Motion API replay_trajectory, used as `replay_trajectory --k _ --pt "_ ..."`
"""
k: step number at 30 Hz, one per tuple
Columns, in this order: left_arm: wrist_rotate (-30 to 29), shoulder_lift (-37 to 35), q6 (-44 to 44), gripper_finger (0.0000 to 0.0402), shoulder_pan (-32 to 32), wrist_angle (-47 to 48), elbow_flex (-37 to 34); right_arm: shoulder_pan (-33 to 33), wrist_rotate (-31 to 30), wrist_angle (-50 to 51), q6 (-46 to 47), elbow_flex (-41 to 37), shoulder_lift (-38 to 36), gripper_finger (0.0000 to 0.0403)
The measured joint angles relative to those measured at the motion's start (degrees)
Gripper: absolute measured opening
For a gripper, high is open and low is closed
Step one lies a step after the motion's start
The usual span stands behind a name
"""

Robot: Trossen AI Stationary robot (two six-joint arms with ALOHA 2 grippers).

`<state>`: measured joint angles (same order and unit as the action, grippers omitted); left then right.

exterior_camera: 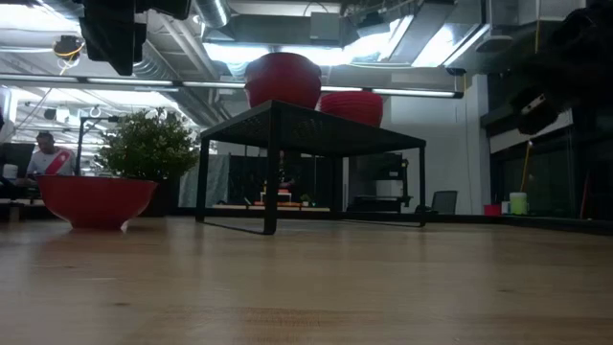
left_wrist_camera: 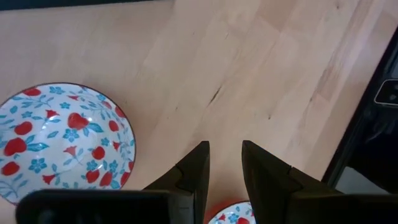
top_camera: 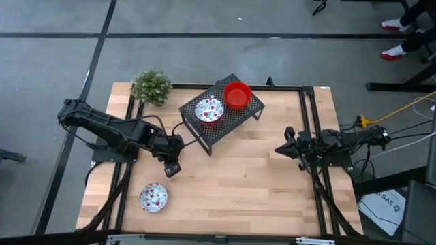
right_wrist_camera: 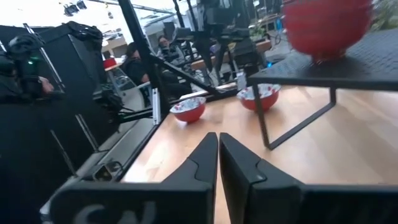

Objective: Pick & Place Mini bowls
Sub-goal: Stack the white patterned bowl on the white patterned bowl on the shelf

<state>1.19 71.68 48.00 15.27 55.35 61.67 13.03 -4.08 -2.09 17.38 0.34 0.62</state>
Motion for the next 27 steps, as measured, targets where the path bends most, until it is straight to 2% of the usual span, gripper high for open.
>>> replay_trajectory --k 5,11,19,21,25,27 --pt "-0.9 0.0 -2.4 0.0088 -1.6 1.6 0.0 -1.5 0.0 0.0 -1.4 0.0 0.2 0.0019" --pt "-6.4 0.9 -9.4 0.0088 -2.4 5.6 0.0 -2.2 0.8 0.3 -1.5 0.0 0.9 0.0019" --pt "-6.9 8.7 -18.2 0.0088 -0.1 6.3 -0.1 -2.2 1.1 0.2 -1.3 0.0 0.9 0.0019" --pt "-9.0 11.1 -18.5 0.0088 0.7 6.8 -0.1 -2.2 1.1 0.2 -1.4 0.0 0.9 0.0019" --pt "-11.8 14.8 -11.0 0.0093 1.5 9.5 -0.1 -2.2 1.1 0.2 -1.3 0.1 0.9 0.0019" --pt "-12.5 15.6 -9.9 0.0097 1.9 9.5 -0.1 -2.2 1.1 0.2 -1.3 0.1 0.9 0.0019"
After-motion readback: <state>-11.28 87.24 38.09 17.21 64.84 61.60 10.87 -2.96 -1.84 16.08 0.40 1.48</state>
